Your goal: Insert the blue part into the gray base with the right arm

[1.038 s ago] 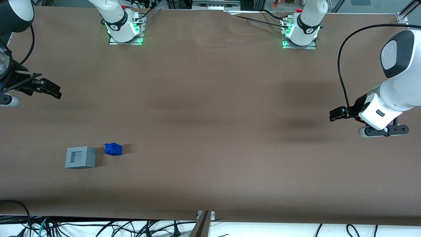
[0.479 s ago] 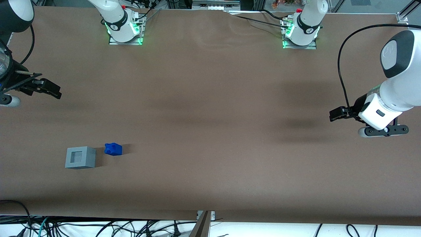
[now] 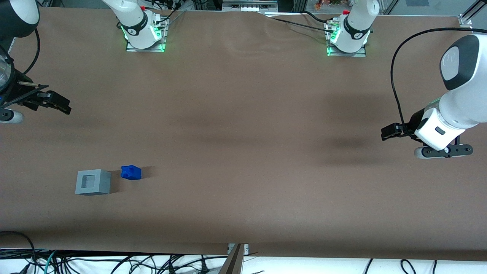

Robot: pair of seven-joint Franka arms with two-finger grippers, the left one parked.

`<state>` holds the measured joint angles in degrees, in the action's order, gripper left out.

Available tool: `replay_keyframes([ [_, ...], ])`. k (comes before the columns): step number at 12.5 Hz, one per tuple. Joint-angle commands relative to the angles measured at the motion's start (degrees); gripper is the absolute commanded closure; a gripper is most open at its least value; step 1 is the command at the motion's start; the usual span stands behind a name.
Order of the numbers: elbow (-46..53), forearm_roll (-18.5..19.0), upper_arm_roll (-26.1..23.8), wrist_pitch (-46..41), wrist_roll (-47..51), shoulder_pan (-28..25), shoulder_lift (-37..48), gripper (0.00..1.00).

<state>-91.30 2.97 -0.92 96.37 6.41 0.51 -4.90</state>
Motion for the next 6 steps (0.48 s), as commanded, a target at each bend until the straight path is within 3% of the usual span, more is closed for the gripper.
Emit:
replay_keyframes([
  [1,1.03,-0.77,-0.04,-0.04,-0.96,0.37,-0.37,0.00],
  [6,1.04,-0.60,-0.22,0.84,-0.78,0.11,-0.98,0.00],
])
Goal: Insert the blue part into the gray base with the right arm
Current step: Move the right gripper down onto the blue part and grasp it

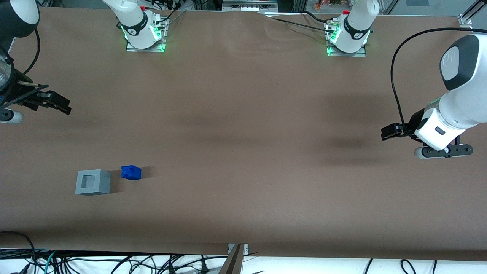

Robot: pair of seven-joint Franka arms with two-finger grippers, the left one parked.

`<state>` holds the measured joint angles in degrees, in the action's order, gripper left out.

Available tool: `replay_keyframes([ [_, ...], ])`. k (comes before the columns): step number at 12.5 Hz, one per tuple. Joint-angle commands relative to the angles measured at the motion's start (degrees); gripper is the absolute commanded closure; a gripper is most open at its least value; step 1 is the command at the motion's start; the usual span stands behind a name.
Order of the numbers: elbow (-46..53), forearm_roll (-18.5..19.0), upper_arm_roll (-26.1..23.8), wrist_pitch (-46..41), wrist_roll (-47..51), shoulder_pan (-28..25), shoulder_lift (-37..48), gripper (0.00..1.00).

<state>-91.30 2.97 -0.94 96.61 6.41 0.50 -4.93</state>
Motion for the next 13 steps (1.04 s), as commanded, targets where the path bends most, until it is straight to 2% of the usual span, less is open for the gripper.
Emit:
replay_keyframes([
  [1,1.03,-0.51,-0.37,1.29,-0.70,-0.15,-1.13,0.00],
  [5,0.95,-0.51,-0.81,6.99,-0.87,-1.99,-5.51,0.00],
  [7,0.95,-0.34,-0.73,10.60,-0.44,-4.01,-11.30,0.00],
  [13,0.86,-0.86,-0.73,32.81,-0.87,-4.02,-27.04,0.00],
])
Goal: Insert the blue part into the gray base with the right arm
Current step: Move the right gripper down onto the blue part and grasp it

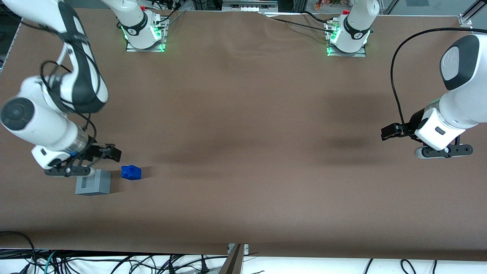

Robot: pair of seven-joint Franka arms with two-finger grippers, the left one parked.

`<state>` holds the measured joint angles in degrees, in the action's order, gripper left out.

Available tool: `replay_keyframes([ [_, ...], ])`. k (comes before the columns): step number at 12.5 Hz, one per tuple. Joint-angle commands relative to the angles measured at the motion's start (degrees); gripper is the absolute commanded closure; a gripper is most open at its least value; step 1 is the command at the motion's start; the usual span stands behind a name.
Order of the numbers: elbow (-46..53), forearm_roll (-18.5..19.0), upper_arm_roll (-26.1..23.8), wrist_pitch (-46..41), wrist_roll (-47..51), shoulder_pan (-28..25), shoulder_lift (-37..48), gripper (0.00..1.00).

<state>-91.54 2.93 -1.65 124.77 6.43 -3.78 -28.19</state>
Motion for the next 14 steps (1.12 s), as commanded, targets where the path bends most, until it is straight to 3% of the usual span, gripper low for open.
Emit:
replay_keyframes([
  [1,1.10,-0.74,-0.02,6.79,-0.98,0.17,-5.45,0.00],
  [12,1.10,-0.74,-0.11,10.67,-4.41,0.17,-12.15,0.00],
  [13,1.10,-0.74,-0.11,10.67,-4.41,0.09,-12.23,0.05],
  [14,1.10,-0.74,-0.11,10.59,-4.49,0.08,-12.23,0.32],
])
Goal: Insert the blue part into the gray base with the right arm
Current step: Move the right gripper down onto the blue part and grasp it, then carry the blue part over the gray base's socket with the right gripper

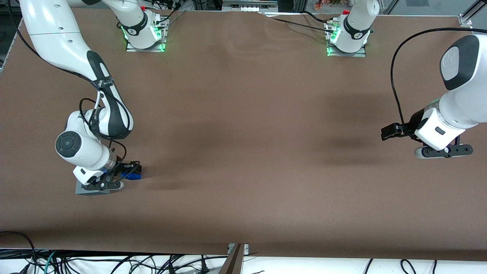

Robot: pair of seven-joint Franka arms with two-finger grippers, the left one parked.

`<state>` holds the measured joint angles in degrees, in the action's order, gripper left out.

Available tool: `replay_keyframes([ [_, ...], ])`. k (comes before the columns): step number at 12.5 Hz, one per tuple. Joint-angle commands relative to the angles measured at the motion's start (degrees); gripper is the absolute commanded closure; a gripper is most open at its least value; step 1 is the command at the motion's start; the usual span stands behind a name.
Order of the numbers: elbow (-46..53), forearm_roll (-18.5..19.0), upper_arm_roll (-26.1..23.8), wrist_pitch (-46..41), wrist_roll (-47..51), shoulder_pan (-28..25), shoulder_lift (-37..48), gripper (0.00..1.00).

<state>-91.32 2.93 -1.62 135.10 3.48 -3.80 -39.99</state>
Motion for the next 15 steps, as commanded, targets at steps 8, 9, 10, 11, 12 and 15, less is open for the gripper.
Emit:
replay_keyframes([
  [8,5.61,-0.56,-0.22,-6.31,-4.62,0.02,2.71,0.76],
  [9,7.28,-0.47,-0.05,-9.65,-5.66,0.28,3.59,0.76],
  [10,8.95,-0.56,0.39,-12.55,-7.93,0.55,4.21,0.76],
  [11,10.10,-0.73,0.65,-14.84,-10.31,1.59,4.65,0.76],
  [12,11.24,-0.82,0.57,-16.87,-12.07,3.08,4.74,0.76],
  [15,12.66,-0.74,0.48,-18.30,-17.34,6.77,5.10,0.76],
])
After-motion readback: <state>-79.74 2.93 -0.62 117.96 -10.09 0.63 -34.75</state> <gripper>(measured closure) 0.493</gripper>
